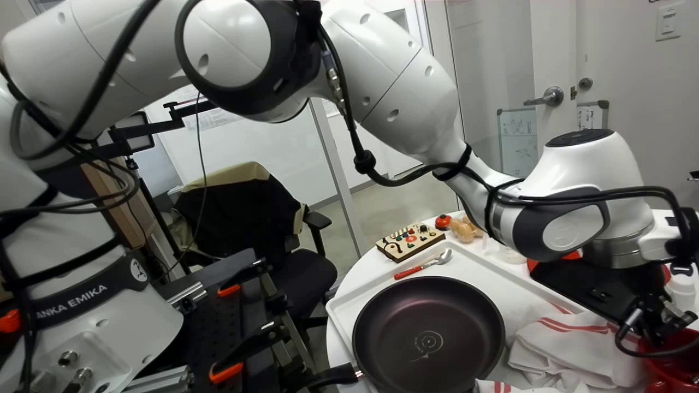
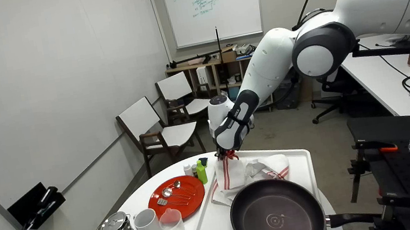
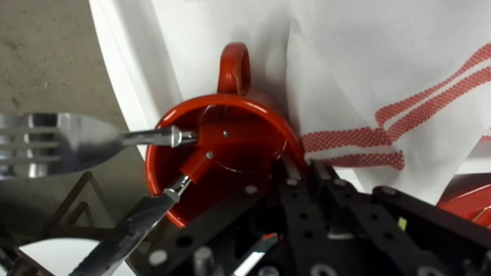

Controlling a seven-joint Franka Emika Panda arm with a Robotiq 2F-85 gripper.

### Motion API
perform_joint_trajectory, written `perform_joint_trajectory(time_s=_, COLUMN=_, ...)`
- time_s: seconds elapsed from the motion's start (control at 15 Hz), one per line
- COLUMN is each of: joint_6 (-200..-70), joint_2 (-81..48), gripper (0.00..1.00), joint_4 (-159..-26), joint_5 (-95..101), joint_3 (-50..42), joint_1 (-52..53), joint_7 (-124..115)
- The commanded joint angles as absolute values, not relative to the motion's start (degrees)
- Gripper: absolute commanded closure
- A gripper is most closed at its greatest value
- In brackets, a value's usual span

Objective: Put the fork and knife in the red cup and move it to the right

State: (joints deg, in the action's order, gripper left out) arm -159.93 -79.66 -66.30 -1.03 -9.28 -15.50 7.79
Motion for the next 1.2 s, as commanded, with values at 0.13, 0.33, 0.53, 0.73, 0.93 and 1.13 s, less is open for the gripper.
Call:
perform_joint_trajectory(time_s=0.13, joint_6=-170.1, joint_2=-71.5, gripper=0.98, joint_4=-83.0, joint_5=2.2, joint_3=-11.1, joint_1=-10.8, joint_7=11.2)
perform_joint_trajectory(time_s=0.33, joint_6=-175.0, joint_2=-68.7, gripper=0.98, joint_4=-89.7, joint_5=2.7, joint_3=-12.6, joint_1=-8.1, joint_7=12.0)
perform_joint_trajectory(time_s=0.53, joint_6=-179.3, joint_2=-65.9, gripper=0.98, joint_4=-95.6, joint_5=5.1, joint_3=-14.3, joint_1=-5.6, joint_7=10.8)
perform_joint_trajectory(time_s=0.73, joint_6=-183.1, joint_2=-63.1, gripper=0.98, joint_4=-101.5, joint_5=7.2, joint_3=-16.5, joint_1=-2.7, joint_7=11.1)
perform_joint_trajectory(time_s=0.93, joint_6=-186.4, joint_2=-61.2, gripper=0.98, joint_4=-106.1, joint_5=8.9, joint_3=-18.6, joint_1=0.6, joint_7=11.6)
perform_joint_trajectory(time_s=1.13, joint_6=-188.7, joint_2=-60.2, gripper=0.98, joint_4=-109.6, joint_5=10.6, joint_3=-20.7, joint_1=4.3, joint_7=12.7)
